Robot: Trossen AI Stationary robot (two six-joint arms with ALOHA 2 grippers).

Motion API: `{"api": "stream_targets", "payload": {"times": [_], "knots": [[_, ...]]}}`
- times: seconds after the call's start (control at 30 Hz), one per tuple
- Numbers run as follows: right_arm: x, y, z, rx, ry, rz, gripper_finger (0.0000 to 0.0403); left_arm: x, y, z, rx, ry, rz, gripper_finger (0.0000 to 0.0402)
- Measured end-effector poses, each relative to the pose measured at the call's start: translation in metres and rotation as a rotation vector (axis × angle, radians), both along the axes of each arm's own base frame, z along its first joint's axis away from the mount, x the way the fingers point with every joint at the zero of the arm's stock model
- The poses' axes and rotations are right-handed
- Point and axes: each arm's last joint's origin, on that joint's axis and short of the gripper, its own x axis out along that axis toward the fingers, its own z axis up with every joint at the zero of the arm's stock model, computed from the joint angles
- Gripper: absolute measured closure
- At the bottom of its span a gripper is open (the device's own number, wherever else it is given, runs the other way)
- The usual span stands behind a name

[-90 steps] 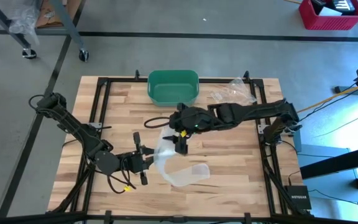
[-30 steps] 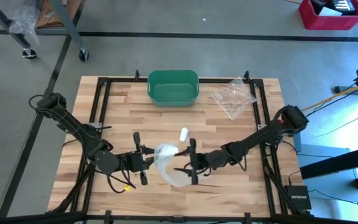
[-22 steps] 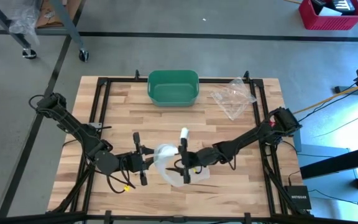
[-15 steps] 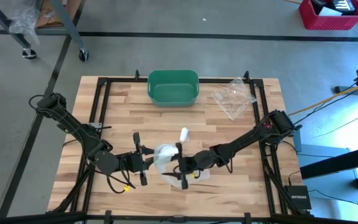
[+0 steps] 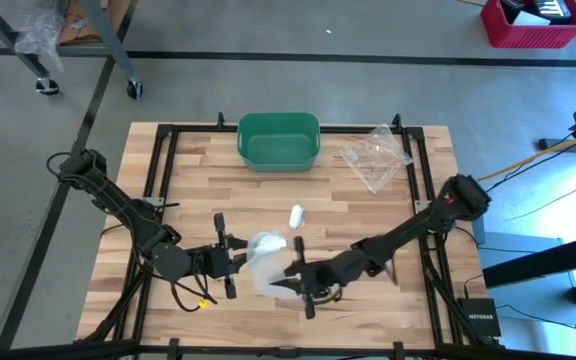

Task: Roll bandage
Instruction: Roll the bottom white bandage

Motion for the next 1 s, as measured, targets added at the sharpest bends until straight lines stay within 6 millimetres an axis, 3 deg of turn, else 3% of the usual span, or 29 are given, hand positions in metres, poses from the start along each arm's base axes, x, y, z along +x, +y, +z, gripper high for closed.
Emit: {"api": "stream_targets", "payload": {"times": [0.23,0.4,0.57,0.83,1.0], "knots": [[-0.031,-0.009,0.055,0.053,-0.088,-0.022,0.0395,-0.002,-0.001,-0.005,0.024,0.044,-0.006,0.0357],[-0.05,-0.034,0.098,0.102,-0.1,-0.13,0.0387,-0.003,-0.003,-0.011,0.056,0.099,-0.071,0.0357],[-0.057,-0.063,0.126,0.125,-0.032,-0.216,0.0387,-0.007,-0.01,-0.012,0.053,0.11,-0.151,0.0357],[-0.053,-0.099,0.127,0.193,0.05,-0.4,0.0382,-0.016,-0.024,-0.012,-0.019,0.114,-0.296,0.0357],[-0.043,-0.113,0.106,0.205,0.205,-0.411,0.0323,-0.02,-0.031,-0.008,-0.072,0.115,-0.377,0.0357]]}}
